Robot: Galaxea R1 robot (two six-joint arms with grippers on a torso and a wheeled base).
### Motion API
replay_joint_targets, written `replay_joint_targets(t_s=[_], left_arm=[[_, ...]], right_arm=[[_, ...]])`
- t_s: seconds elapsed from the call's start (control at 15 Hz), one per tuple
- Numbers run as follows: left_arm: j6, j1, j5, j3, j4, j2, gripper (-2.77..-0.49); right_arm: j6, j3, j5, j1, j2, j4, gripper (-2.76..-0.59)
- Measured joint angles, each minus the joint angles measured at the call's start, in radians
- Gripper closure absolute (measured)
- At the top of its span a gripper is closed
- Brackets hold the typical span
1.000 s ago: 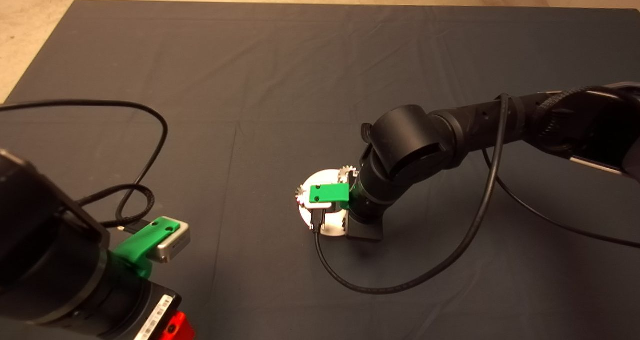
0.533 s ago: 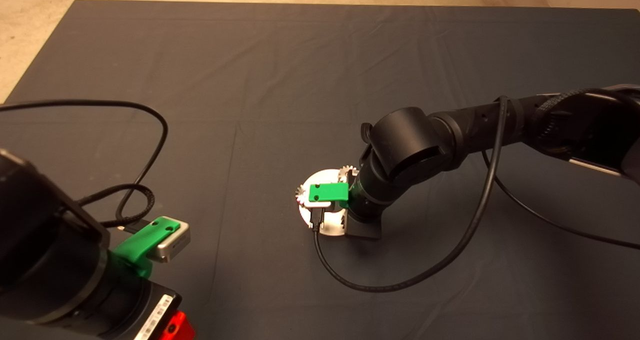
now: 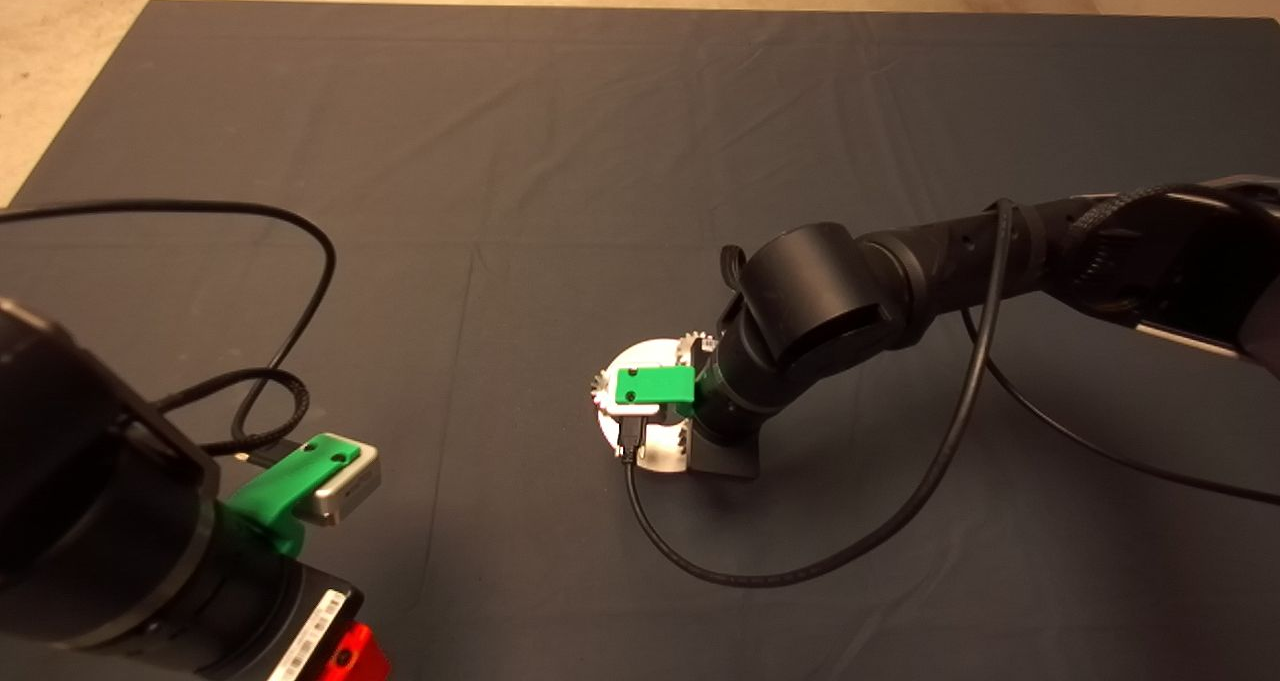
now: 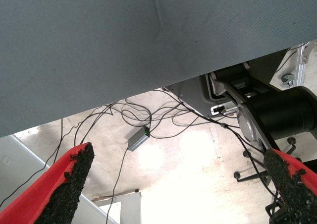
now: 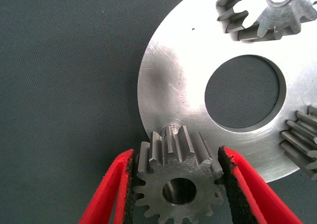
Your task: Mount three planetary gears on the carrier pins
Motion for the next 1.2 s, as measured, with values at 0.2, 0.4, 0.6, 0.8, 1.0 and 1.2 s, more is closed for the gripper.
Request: replay_joint_targets(t_s=[0.2,0.4,0.6,0.8,1.0,1.2], left_arm=[[0.0,0.0,0.0,0.0,0.0,0.0,-2.48],[0.0,0.0,0.0,0.0,0.0,0.0,-2.48],[0.0,0.0,0.0,0.0,0.0,0.0,-2.48],[0.0,0.0,0.0,0.0,0.0,0.0,-2.48],[0.0,0.0,0.0,0.0,0.0,0.0,-2.48],[0.0,0.0,0.0,0.0,0.0,0.0,-2.48]], right_arm=[[0.002,0.003,0.0,-0.003,0.0,-0.02,-1.03],[0.003,0.014,-0.001,-0.007,-0.001,-0.04,-1.03],[0.004,0.03,-0.007,-0.017,-0.002,-0.067,-1.03],[0.006,0.037,-0.009,-0.021,-0.003,-0.084,-1.03],[0.006,0.043,-0.01,-0.027,-0.004,-0.1,-1.02],[0.005,0.043,-0.009,-0.039,-0.005,-0.113,-1.03]])
